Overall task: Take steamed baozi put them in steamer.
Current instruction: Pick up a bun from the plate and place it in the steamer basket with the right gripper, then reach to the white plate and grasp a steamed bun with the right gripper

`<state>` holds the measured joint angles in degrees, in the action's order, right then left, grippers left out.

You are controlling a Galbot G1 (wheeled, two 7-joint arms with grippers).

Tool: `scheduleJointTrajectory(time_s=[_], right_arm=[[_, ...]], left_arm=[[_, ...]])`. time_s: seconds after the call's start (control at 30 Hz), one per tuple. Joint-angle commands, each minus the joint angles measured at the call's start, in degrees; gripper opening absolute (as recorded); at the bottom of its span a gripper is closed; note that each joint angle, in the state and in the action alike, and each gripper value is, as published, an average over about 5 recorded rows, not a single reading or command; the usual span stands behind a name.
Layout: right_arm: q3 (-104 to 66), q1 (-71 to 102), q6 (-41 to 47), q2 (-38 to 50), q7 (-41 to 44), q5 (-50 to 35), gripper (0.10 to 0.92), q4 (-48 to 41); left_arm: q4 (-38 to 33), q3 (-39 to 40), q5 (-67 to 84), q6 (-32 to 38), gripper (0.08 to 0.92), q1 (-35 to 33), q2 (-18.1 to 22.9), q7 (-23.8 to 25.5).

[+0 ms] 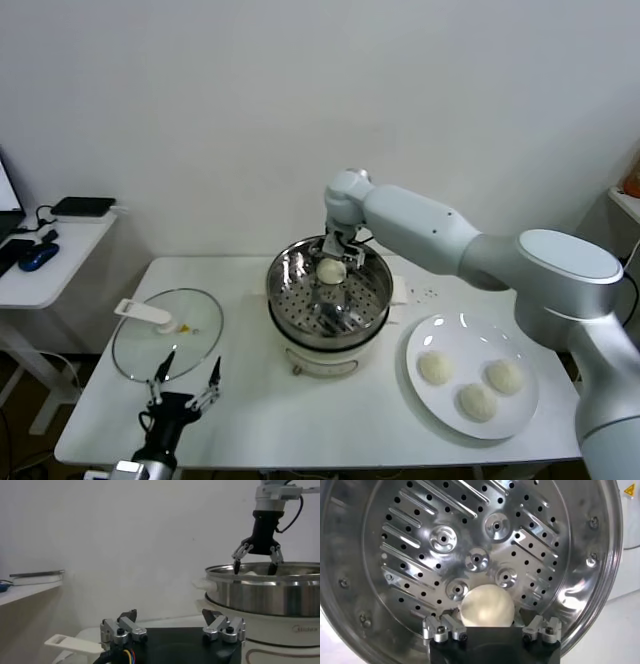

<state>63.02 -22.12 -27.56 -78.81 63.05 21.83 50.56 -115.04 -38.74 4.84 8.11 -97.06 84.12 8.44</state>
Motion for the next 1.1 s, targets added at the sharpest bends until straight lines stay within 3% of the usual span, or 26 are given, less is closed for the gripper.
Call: scheduleJointTrajectory(time_s=[0.03, 0.2, 0.33, 0.57, 0.77, 1.1], right_arm=[[-0.01, -0.85, -0.64, 0.87, 1.11, -1.61, 0.822, 1.0], [3.36, -5.62, 1.01, 4.65, 3.05, -9.08, 0.823, 6.95], [8.85, -13.41, 5.31, 10.77, 4.99, -19.79, 0.823, 13.8], [21.09, -26.8, 18.72, 21.59, 5.02, -41.05, 0.823, 22.29], [28.56, -30.95, 29.81, 29.82, 1.86, -53.33, 0.823, 26.1], [31.22, -25.72, 46.45, 42.19, -8.63, -56.97, 0.823, 34.13]], left_arm=[[-0.12, -0.07, 0.03, -0.02, 0.823, -0.03, 0.05, -0.05], [-0.33, -0.19, 0.03, -0.08, 0.823, -0.01, 0.09, -0.06], [-0.36, -0.16, 0.02, -0.01, 0.823, -0.23, 0.05, -0.06], [-0.62, -0.02, 0.07, 0.04, 0.823, -0.44, -0.16, -0.08], [-1.63, 0.35, -0.21, -0.32, 0.823, -0.22, -0.17, 0.13], [-2.28, 0.53, -0.94, -0.35, 0.823, 0.31, -0.52, 0.03]])
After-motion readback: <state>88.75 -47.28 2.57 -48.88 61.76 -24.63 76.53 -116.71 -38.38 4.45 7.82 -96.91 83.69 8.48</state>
